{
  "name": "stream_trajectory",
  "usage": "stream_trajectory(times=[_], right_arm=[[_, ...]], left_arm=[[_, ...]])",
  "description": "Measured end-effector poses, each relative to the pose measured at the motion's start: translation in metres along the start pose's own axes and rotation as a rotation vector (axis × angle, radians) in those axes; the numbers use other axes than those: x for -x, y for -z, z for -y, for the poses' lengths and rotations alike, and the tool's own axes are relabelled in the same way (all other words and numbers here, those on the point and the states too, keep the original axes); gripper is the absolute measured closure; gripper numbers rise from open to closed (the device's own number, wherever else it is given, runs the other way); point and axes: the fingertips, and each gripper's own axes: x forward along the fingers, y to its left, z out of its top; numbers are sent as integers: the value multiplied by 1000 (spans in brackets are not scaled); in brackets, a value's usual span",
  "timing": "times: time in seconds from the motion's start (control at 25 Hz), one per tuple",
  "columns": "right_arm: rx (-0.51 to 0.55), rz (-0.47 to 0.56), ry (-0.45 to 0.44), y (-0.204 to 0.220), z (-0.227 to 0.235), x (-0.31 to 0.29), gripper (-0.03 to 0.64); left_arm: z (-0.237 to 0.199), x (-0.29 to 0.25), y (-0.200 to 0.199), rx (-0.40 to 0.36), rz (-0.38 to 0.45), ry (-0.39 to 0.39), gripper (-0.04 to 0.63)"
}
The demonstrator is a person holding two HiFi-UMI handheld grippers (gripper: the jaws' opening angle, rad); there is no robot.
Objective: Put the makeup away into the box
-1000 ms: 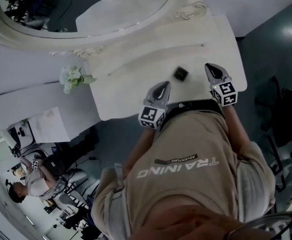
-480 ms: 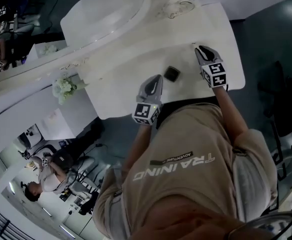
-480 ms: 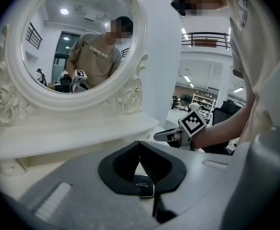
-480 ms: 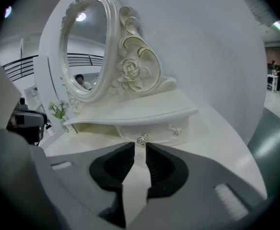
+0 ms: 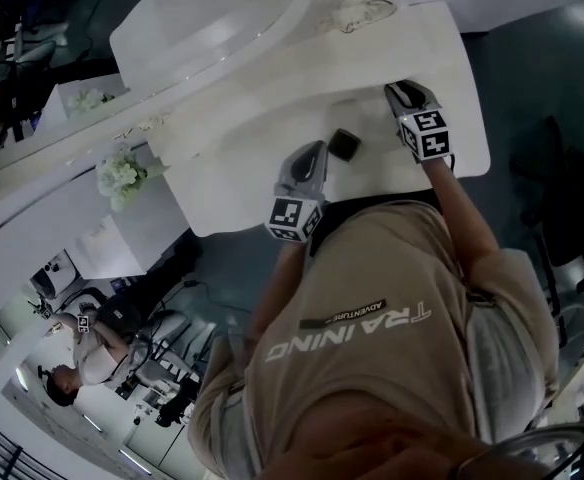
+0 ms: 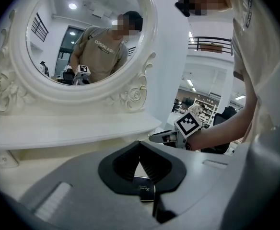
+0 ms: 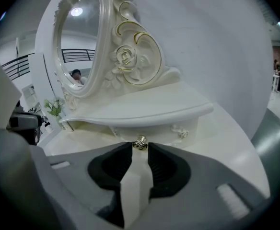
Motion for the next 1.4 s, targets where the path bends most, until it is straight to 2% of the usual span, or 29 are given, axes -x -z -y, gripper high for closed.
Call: stream_trajectory(times=[0.32, 0.48, 0.68, 0.92, 1.16, 1.4], right_arm=[[-49, -20, 126, 11, 8, -7, 503], [-34, -25, 172, 4, 8, -17, 520], [-50, -45, 192, 9, 2, -16, 520], [-62, -100, 227, 20, -5, -14, 520], [-55, -99, 238, 26, -9, -8, 520], [-43, -119, 237, 38, -13, 3, 520]], left_arm=[[-11, 1, 25, -22, 35, 83, 597], [-37, 2, 24, -2, 54, 80, 597], [-46, 22, 22, 17, 84, 76, 597], [-77, 49, 13, 72, 151, 0, 597], [-93, 69, 10, 47, 177, -26, 597], [-102, 91, 20, 112, 206, -105, 597]])
